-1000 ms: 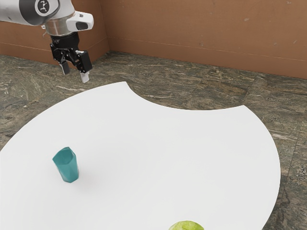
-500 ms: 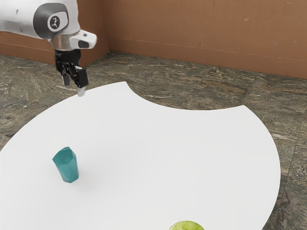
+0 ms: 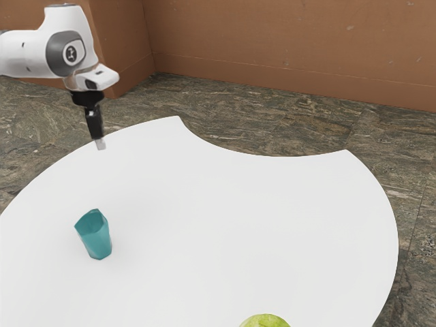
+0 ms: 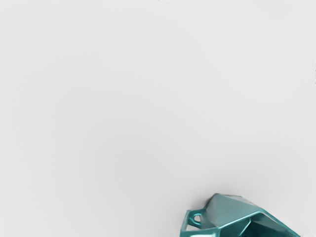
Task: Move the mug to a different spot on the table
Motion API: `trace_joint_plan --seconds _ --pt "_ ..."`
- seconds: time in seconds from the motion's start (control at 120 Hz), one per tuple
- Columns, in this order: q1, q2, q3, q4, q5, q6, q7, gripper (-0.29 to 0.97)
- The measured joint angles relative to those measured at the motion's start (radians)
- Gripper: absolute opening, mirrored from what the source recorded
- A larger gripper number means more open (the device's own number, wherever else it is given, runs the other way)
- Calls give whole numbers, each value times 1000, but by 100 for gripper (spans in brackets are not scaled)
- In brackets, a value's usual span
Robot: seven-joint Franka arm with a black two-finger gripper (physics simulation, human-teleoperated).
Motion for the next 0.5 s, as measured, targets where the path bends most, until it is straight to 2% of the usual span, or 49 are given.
trace_joint_plan --seconds 0.15,0.233,0.35,0.5 --pt "24 12 0 -2 -23 22 153 68" --pt "57 12 1 -1 -46 29 182 68" --pt "81 14 0 1 -60 33 130 68" --pt "83 37 -1 6 -68 32 -50 68"
